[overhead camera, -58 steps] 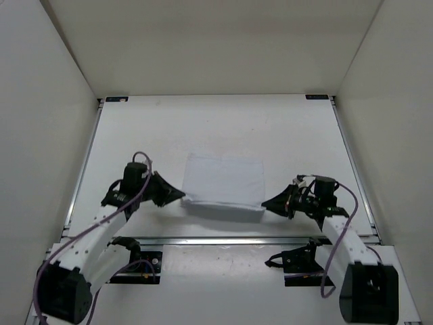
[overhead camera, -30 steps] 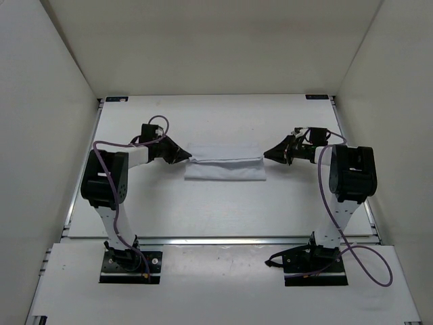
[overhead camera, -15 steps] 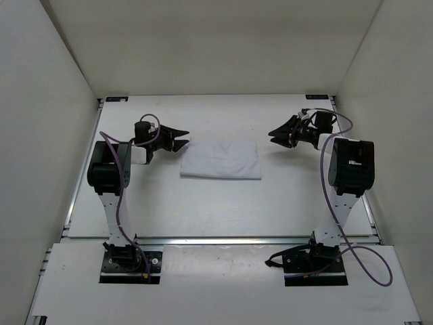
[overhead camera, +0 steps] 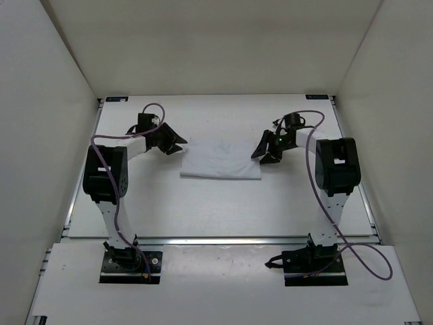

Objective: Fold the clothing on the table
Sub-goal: Fold the skirt

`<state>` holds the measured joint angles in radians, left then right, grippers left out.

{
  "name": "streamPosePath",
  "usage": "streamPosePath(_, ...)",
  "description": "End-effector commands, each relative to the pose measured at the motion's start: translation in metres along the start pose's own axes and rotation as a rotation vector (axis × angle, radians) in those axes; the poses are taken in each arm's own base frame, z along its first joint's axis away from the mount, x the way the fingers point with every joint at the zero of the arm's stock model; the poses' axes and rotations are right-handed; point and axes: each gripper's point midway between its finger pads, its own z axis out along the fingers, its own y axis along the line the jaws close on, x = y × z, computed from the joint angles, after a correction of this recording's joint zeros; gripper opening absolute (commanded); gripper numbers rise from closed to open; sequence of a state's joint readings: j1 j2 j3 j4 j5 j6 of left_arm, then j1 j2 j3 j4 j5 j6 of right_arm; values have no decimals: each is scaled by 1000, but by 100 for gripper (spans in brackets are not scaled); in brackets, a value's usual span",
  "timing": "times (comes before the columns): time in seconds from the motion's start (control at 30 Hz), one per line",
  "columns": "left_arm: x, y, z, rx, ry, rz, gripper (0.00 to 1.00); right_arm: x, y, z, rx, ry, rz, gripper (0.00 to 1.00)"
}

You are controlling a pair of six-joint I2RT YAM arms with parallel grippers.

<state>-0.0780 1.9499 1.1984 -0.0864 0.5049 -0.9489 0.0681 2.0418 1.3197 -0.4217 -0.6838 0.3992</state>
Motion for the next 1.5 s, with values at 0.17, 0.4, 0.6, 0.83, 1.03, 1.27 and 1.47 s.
streamPosePath(0.17,62,58,8,-447,110,426,29,42,-38,25,418,160,-100,45)
streamPosePath(0.4,103,90,-5,-470,186,432,11,62,-70,12,722,263,-177,0)
streamPosePath(0.6,155,86,-19,-400,265,446,9,89,-64,-21,663,248,-194,0)
streamPosePath(0.83,189,86,-12,-359,290,406,8,80,-1,-65,556,152,-228,0)
streamPosePath(1.03,189,83,-14,-330,253,368,8,94,90,-49,344,77,-226,0)
streamPosePath(1.27,196,82,-12,-317,262,340,8,118,182,-12,16,22,-240,0)
streamPosePath(1.47,199,80,-13,-283,274,319,8,119,213,16,-153,12,-209,0)
